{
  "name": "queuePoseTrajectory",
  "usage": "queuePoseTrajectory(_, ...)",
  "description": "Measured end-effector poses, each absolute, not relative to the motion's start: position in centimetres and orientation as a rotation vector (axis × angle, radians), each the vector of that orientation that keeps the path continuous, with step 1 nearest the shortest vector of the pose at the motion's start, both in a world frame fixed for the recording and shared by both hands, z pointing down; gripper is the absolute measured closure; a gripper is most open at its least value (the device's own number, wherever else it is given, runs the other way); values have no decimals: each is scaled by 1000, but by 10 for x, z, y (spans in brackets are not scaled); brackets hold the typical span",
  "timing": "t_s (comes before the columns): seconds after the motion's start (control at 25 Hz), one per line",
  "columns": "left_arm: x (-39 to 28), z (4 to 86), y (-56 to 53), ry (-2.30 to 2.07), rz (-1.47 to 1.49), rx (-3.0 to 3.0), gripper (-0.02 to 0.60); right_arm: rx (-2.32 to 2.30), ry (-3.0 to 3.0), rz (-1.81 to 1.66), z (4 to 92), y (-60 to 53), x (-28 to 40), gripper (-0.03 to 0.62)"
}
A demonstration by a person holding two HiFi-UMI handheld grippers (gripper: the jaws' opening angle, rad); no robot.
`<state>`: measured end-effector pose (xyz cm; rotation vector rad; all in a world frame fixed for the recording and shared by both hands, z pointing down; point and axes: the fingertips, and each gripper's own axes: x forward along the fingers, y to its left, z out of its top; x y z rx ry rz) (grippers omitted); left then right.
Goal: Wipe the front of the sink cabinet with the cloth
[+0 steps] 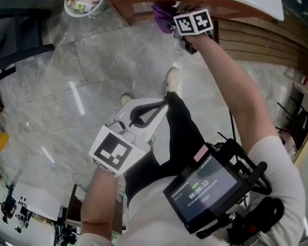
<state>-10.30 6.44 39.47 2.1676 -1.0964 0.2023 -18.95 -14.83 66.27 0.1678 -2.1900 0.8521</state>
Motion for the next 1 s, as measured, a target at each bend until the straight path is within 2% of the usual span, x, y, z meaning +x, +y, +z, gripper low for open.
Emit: queuePoseTrajectory(1.0,12,392,-36,-914,283,2243,578,260,-2232,976,645,-246,-36,534)
